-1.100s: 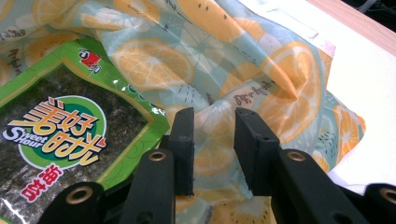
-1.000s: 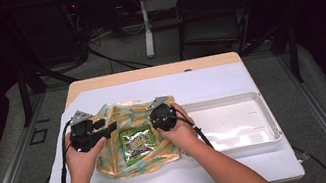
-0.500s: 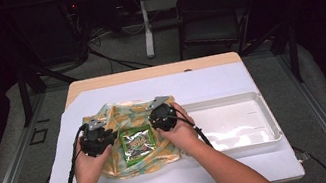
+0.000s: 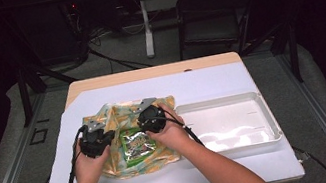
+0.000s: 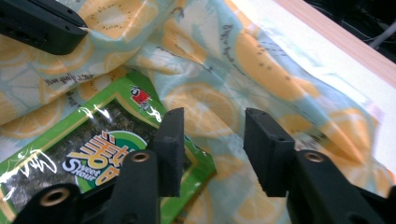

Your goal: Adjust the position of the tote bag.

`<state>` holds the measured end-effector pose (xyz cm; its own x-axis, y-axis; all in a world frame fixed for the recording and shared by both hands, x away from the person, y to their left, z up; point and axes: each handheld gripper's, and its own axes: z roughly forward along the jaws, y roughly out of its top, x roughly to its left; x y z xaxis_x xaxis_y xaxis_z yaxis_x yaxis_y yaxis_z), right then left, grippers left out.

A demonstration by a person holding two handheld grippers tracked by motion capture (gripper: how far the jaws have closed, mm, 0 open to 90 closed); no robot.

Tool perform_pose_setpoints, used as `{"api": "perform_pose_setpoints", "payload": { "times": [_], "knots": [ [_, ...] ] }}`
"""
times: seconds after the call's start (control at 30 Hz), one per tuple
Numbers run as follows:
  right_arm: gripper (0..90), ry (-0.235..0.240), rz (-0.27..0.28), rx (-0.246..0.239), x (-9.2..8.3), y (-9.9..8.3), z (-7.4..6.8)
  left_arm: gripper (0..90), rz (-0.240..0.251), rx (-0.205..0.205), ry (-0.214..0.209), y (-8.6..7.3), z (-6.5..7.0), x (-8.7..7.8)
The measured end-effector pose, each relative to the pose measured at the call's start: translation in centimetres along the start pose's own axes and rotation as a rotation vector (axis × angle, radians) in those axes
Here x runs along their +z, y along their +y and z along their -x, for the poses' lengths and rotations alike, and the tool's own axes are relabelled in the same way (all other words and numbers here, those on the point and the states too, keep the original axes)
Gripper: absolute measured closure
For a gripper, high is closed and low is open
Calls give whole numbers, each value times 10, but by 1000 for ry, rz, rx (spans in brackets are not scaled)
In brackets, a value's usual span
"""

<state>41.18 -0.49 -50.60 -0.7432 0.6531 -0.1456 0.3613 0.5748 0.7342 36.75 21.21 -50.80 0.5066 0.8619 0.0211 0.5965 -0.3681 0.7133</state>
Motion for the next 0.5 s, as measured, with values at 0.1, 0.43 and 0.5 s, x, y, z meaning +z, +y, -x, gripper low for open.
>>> {"api": "perform_pose_setpoints", "payload": {
  "times": [0.1,0.43,0.5],
  "knots": [
    [524,12,-13,-7,6,1,-1,876,8,-13,-14,0,-2,0],
    [533,3,-71,-44,24,-1,-1,876,20,-27,-16,-1,-2,1],
    [616,-1,-80,-44,26,-1,0,876,19,-24,-13,-1,-2,1]
  ]
}}
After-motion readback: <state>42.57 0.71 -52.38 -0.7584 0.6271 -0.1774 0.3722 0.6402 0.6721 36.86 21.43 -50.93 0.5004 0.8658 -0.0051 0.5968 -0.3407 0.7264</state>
